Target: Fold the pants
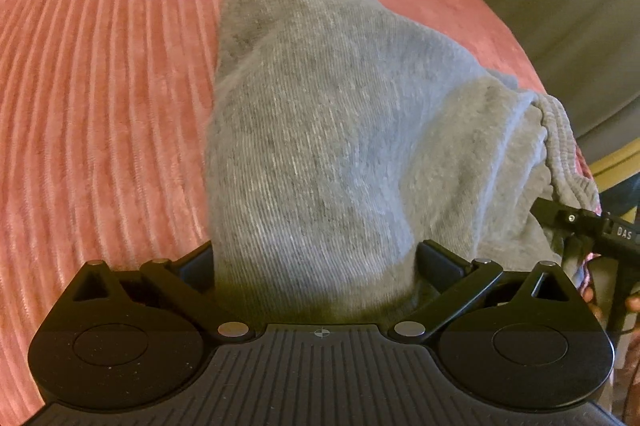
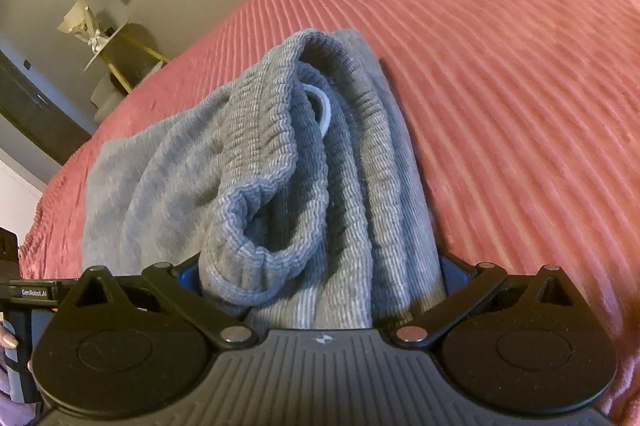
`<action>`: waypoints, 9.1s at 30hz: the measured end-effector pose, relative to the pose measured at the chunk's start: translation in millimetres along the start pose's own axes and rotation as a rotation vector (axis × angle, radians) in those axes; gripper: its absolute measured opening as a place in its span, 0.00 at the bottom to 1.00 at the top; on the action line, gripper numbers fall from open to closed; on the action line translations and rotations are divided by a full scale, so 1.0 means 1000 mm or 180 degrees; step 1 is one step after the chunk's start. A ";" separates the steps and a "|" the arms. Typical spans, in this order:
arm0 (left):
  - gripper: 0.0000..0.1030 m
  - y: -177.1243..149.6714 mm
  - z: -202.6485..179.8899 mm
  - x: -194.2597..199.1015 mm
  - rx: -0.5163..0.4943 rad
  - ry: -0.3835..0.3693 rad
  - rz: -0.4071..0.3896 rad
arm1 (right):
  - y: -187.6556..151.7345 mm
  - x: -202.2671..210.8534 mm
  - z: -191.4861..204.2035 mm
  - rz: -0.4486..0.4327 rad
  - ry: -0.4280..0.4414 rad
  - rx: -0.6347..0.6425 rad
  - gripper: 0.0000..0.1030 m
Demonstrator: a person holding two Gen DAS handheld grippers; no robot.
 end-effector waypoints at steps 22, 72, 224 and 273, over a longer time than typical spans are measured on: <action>1.00 0.005 -0.010 -0.004 -0.0404 -0.0238 -0.0082 | 0.017 0.001 -0.018 0.0489 0.0482 0.0038 1.00; 0.62 -0.001 0.009 0.025 0.0026 -0.0845 -0.0208 | 0.008 -0.014 0.021 0.0423 0.0183 -0.0368 0.95; 0.97 -0.044 -0.023 0.116 -0.0161 0.1792 0.0185 | -0.027 0.004 0.166 0.0675 -0.1697 0.0726 1.00; 0.97 -0.041 -0.029 0.122 -0.0160 0.1796 0.0121 | -0.023 0.004 0.171 0.0608 -0.1711 0.0793 1.00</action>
Point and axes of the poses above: each gripper's, at about its wrist camera, not at the fingertips, and x roughly against the way its jaws point, z to its left, y to its top, the point moved 9 cm from there along -x, roughly the way its jaws point, and after that the axes turned 2 degrees about y, right-handed, at the moved point
